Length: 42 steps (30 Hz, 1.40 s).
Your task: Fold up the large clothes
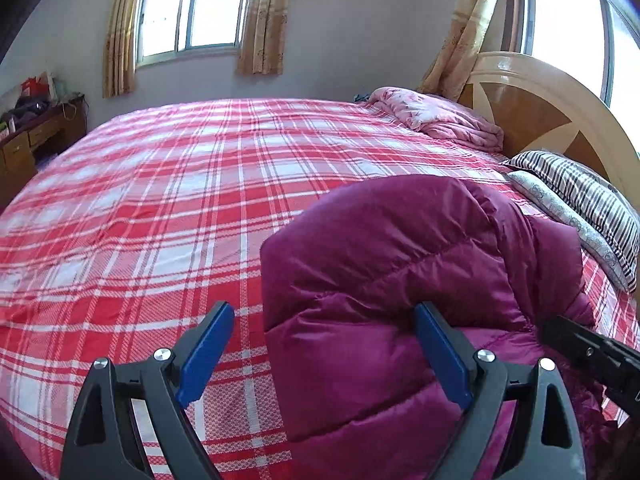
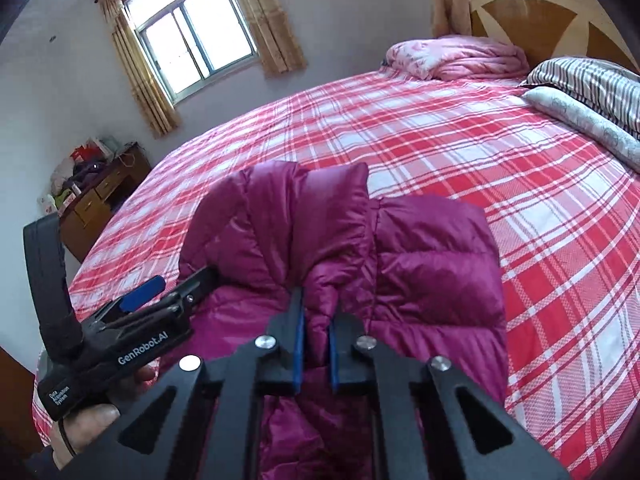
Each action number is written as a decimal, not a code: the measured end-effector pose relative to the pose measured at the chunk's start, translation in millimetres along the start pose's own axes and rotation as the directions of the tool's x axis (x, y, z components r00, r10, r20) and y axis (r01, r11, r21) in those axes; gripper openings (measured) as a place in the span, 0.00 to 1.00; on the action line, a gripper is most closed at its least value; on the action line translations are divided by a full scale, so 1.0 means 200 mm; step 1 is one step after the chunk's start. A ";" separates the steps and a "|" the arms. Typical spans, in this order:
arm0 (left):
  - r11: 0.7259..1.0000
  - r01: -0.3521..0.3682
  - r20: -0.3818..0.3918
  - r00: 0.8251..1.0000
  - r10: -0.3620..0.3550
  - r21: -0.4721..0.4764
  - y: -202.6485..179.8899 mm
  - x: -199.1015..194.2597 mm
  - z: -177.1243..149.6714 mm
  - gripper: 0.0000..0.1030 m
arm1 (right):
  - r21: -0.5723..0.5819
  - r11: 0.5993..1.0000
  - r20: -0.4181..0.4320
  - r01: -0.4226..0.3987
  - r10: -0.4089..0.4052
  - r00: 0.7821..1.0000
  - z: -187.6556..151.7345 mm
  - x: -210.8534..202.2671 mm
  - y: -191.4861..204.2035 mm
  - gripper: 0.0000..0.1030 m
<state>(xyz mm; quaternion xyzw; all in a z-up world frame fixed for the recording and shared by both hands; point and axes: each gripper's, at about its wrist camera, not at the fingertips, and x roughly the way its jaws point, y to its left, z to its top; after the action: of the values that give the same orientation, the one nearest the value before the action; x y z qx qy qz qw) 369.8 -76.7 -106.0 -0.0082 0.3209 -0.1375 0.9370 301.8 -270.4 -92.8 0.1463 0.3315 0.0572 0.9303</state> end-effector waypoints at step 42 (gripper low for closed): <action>0.993 -0.106 -0.170 0.979 0.112 0.046 -0.23 0.35 -0.07 0.99 | 0.078 0.986 -0.005 0.148 -0.148 0.989 -0.05 0.29 -0.26 0.49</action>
<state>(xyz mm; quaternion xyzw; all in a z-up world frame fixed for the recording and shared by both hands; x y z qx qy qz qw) 402.2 -137.7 -155.0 0.0386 0.3979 -0.0920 0.9120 341.8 -306.6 -151.2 0.1576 0.3429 -0.0254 0.9257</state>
